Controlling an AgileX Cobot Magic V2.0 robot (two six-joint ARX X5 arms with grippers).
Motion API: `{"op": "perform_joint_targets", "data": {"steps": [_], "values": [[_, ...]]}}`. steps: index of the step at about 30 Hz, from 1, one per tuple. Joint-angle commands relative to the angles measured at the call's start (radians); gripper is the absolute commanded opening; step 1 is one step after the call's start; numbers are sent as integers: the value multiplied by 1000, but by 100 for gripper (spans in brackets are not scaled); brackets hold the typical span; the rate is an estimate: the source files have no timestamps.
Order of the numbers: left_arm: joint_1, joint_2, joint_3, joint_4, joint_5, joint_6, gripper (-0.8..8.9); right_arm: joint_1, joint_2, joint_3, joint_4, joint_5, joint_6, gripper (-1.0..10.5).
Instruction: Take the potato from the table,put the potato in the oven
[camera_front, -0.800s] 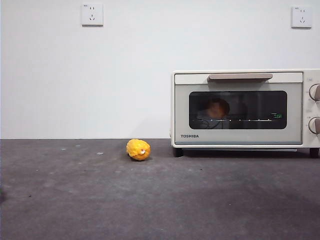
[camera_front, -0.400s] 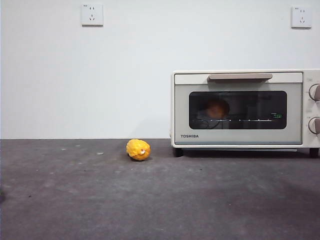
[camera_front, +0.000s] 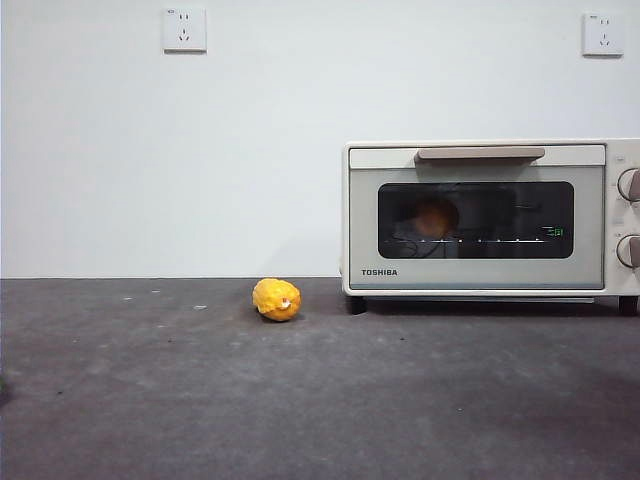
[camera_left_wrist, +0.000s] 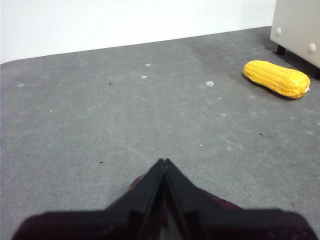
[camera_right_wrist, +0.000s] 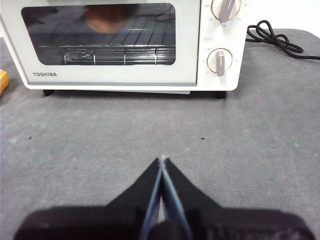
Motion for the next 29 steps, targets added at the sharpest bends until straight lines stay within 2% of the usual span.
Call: {"op": "perform_joint_targets", "data": {"steps": [1, 4, 29], "values": [[-2, 0, -10, 6, -2, -6, -4, -1, -2, -14, 25, -1, 5, 1], [-2, 0, -10, 6, -2, -6, -4, -1, -2, -32, 76, -1, 5, 1], [-2, 2, -10, 6, -2, -6, -4, -1, -2, -32, 73, 1, 5, 1]]}}
